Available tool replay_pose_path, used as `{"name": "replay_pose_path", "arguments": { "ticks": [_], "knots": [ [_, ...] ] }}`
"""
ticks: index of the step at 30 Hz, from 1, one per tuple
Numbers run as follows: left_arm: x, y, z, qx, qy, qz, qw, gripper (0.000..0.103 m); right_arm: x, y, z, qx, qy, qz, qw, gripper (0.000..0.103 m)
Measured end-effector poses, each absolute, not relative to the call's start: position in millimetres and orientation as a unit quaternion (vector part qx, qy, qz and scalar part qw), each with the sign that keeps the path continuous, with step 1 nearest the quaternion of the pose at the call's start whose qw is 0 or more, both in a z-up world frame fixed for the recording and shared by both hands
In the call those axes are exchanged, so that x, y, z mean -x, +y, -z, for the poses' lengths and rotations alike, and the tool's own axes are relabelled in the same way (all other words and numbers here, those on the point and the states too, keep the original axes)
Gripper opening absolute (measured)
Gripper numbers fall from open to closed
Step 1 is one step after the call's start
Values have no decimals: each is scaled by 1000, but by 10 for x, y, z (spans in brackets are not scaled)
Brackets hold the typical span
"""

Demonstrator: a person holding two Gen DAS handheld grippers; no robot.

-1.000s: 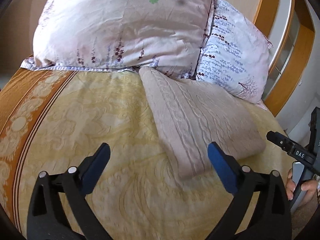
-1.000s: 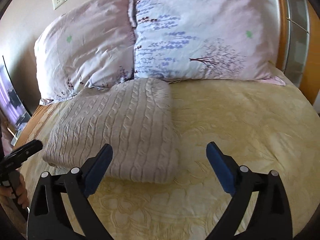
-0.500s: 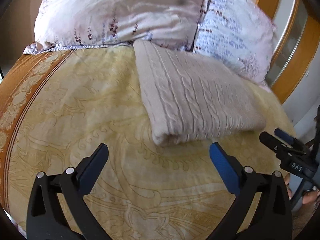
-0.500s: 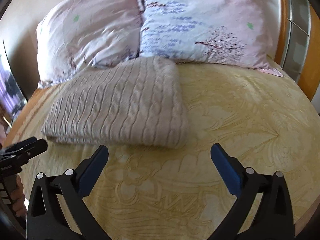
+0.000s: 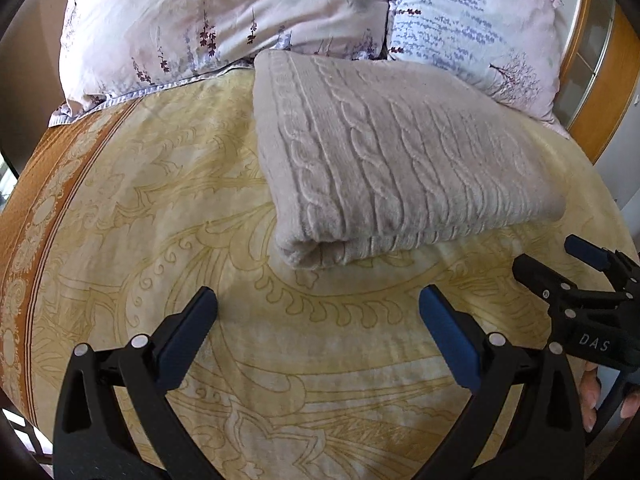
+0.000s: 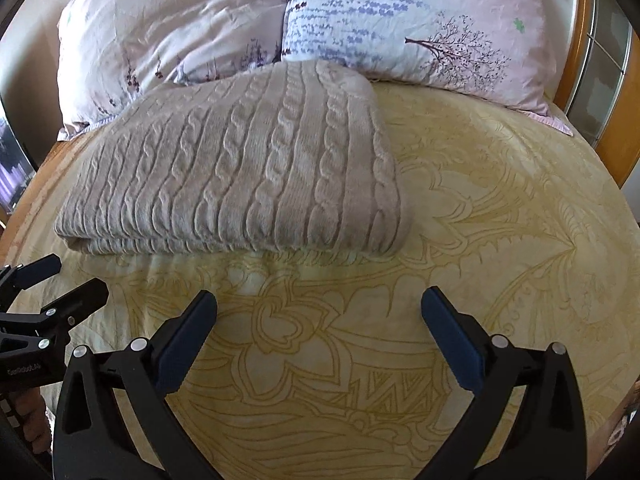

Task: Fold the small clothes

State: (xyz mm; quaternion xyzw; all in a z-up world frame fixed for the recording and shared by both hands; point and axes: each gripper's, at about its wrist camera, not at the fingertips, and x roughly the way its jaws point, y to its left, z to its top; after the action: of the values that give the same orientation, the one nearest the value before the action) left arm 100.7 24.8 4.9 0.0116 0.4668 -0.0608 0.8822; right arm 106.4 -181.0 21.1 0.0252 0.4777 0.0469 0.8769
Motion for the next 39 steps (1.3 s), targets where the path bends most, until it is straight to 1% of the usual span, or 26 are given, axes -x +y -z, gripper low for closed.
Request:
{"name": "replay_pose_path", "arguments": {
  "ticks": [7,39],
  "knots": [
    [-1055,194,-30,-35,473,44,879,101,-1054,-1777,-199,-13,477,-41,878,102],
    [-1048,200,-39,-34,469,43,882,101,-1039,-1785,-187,-13,475,-41,879,102]
  ]
}}
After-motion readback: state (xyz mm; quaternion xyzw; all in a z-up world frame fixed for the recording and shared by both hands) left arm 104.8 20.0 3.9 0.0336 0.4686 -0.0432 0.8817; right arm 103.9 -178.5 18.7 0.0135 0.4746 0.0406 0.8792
